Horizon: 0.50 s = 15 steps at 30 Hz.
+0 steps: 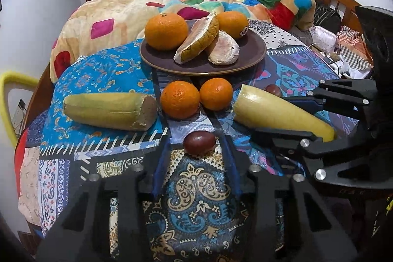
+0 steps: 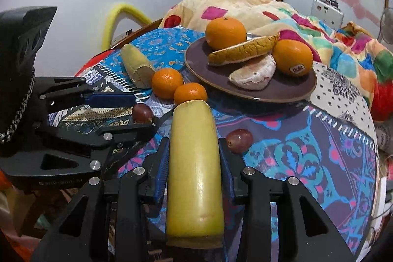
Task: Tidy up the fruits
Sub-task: 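Lift the yellow gourd with the right tool and lay it on the plate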
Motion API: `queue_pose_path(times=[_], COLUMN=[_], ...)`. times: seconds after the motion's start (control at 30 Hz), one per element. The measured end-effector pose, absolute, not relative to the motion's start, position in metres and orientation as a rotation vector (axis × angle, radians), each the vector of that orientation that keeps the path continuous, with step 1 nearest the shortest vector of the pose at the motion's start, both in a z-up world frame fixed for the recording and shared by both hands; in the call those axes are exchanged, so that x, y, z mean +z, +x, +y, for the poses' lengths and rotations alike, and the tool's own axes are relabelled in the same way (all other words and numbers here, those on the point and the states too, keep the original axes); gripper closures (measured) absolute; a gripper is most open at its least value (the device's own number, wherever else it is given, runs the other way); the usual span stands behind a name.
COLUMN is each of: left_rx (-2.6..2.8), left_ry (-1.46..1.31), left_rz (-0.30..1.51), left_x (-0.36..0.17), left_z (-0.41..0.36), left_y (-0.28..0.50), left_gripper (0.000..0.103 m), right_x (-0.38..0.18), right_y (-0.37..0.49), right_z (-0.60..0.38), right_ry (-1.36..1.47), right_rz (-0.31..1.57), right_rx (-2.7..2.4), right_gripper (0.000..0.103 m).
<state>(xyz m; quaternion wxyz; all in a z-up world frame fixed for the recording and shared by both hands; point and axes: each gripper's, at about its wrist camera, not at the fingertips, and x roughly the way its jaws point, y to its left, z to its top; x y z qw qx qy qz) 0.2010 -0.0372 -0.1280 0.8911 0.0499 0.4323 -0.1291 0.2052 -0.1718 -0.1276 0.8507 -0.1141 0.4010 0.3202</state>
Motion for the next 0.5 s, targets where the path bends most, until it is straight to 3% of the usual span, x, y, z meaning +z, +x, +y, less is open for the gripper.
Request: queue_pose_path(times=[0.07,0.5], left_rx=[-0.283,-0.266], left_ry=[0.095,0.091], left_rz=[0.902,0.791], left_x=[-0.127,-0.087], left_z=[-0.036,-0.028], left_y=[0.201,0.186], left_gripper=[0.076,0.077], right_x=[-0.126,-0.088], right_y=[0.203,0.196], right_z=[-0.174,-0.19], right_ry=[-0.227,-0.124], right_rz=[0.84,0.74], right_rx=[0.681,0.65], right_gripper=[0.069,0.069])
